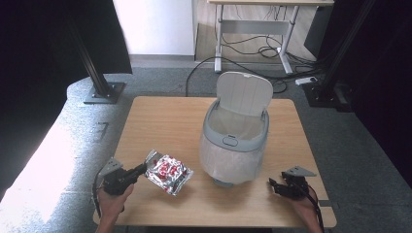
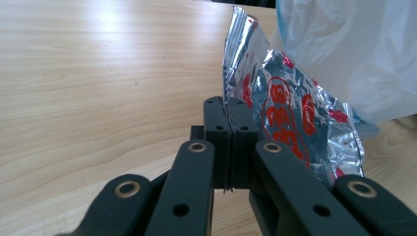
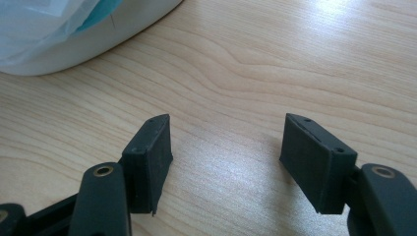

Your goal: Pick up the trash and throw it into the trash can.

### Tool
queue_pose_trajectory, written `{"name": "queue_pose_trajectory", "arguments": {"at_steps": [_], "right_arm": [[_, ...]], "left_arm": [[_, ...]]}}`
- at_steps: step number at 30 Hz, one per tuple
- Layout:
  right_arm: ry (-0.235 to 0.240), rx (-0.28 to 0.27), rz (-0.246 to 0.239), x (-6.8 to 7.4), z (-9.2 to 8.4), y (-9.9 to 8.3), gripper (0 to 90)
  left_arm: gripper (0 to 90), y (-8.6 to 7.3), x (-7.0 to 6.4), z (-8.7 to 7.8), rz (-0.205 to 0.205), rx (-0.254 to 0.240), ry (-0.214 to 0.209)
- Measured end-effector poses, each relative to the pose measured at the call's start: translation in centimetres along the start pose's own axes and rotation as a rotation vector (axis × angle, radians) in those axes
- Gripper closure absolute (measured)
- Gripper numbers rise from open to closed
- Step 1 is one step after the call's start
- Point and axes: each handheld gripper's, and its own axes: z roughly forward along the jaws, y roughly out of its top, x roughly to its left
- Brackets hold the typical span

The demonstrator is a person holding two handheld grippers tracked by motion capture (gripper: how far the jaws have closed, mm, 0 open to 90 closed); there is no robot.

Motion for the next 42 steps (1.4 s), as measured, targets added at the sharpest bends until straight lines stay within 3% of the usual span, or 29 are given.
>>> {"name": "queue_pose_trajectory", "arguments": {"at_steps": [4,28,42], "right_arm": [[-0.008,0.001,0.004,0.0,0.0,0.0,34.4],[-0.017,0.001,0.009,0.0,0.1,0.0,34.3],[-0.021,0.001,0.012,0.0,0.1,0.1,34.3]], "left_arm": [[89.4,0.6,-0.3,-0.1,0.019,0.004,-0.010],[89.5,4.5,-1.6,-2.3,0.038,-0.041,-0.074],[89.5,6.2,-2.2,-3.7,0.055,-0.073,-0.086]]}}
